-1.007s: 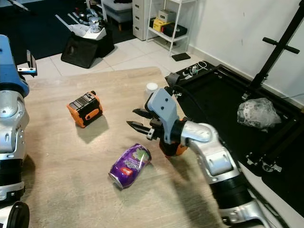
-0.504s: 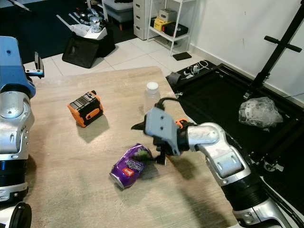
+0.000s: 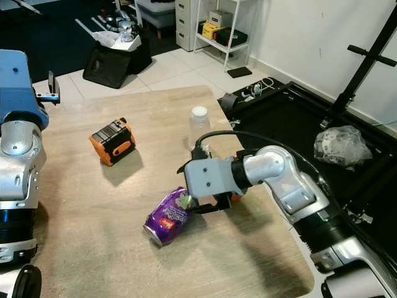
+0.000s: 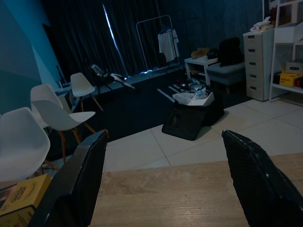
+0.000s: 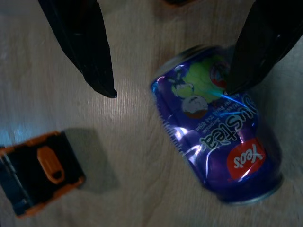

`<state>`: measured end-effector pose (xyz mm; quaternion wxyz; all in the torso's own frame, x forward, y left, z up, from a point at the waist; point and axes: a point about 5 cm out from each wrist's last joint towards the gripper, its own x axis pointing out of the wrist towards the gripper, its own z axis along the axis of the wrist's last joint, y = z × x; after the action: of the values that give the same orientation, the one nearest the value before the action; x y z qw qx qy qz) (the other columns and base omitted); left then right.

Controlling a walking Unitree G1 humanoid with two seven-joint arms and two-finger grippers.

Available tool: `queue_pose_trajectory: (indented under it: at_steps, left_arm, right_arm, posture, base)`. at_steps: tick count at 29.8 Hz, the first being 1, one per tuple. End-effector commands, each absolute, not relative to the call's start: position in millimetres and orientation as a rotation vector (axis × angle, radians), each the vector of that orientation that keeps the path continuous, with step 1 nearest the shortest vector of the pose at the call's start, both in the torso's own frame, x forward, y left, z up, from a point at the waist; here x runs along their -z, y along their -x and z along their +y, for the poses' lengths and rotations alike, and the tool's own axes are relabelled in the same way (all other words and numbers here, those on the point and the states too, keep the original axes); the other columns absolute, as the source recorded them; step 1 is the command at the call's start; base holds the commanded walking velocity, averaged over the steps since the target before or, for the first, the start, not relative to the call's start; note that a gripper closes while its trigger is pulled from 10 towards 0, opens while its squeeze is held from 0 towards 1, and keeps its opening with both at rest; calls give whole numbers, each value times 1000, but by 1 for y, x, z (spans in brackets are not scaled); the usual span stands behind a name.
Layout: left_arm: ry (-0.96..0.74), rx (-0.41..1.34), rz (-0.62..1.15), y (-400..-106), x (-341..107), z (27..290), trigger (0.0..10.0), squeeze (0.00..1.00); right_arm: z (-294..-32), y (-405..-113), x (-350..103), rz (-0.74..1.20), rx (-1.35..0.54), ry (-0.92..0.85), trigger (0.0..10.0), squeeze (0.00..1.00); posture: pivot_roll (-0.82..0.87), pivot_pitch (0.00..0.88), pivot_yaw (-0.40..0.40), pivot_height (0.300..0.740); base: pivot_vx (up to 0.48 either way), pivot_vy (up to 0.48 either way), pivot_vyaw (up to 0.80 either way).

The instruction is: Restocking fridge

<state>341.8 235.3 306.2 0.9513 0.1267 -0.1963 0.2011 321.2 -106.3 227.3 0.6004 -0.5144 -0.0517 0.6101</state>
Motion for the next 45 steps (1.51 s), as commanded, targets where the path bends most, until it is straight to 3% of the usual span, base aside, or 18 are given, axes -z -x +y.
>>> queue_pose_trajectory:
  at_steps: [1, 9, 14, 22, 31, 39, 40, 41, 42, 44, 45]
  left_arm:
    - [-250, -408, -391, -342, -303, 234, 10000, 0]
    - [-255, -419, -392, -340, -303, 238, 10000, 0]
    - [-254, -423, -394, -340, -303, 237, 10000, 0]
    - [-250, -422, -394, -340, -303, 236, 10000, 0]
    - [-247, -420, -392, -340, -302, 236, 10000, 0]
    - [-245, -422, -391, -340, -302, 236, 10000, 0]
    - [-245, -422, -390, -340, -302, 236, 10000, 0]
    - [-245, -422, -390, -340, -302, 236, 10000, 0]
    - [-245, -422, -390, -340, -302, 236, 10000, 0]
    - [-245, -422, -390, -340, -302, 236, 10000, 0]
    - [-244, -422, -389, -340, -302, 236, 10000, 0]
  right_arm:
    - [-97, -321, -217, -130, -1436, 1241, 10000, 0]
    - [-86, -324, -198, -142, -1438, 1295, 10000, 0]
    - [-65, -330, -199, -329, -1317, 1261, 10000, 0]
    - [-48, -323, -202, -488, -1279, 1248, 10000, 0]
    - [-44, -322, -168, -325, -1309, 1318, 10000, 0]
    - [-43, -329, -170, -313, -1267, 1290, 10000, 0]
    - [-44, -331, -171, -314, -1255, 1288, 9137, 0]
    - [-44, -331, -172, -314, -1247, 1287, 9137, 0]
    - [-44, -332, -172, -315, -1243, 1287, 6078, 0]
    - [-44, -332, -172, -314, -1240, 1289, 6078, 0]
    - [-44, -332, -172, -314, -1237, 1286, 2118, 0]
  posture:
    - [16, 165, 18, 740]
    - [24, 165, 17, 740]
    - [27, 160, 15, 740]
    - [19, 154, 12, 740]
    - [19, 154, 12, 740]
    - [19, 158, 12, 740]
    - [19, 158, 12, 740]
    - [19, 158, 12, 740]
    - [18, 161, 10, 740]
    - [18, 161, 10, 740]
    - [17, 162, 11, 740]
  base:
    - [0, 0, 0]
    - [0, 0, 0]
    - [0, 0, 0]
    - [0, 0, 0]
    - [0, 0, 0]
    - [0, 0, 0]
    - [0, 0, 0]
    - [0, 0, 0]
    - [0, 0, 0]
    - [0, 0, 0]
    - [0, 0, 0]
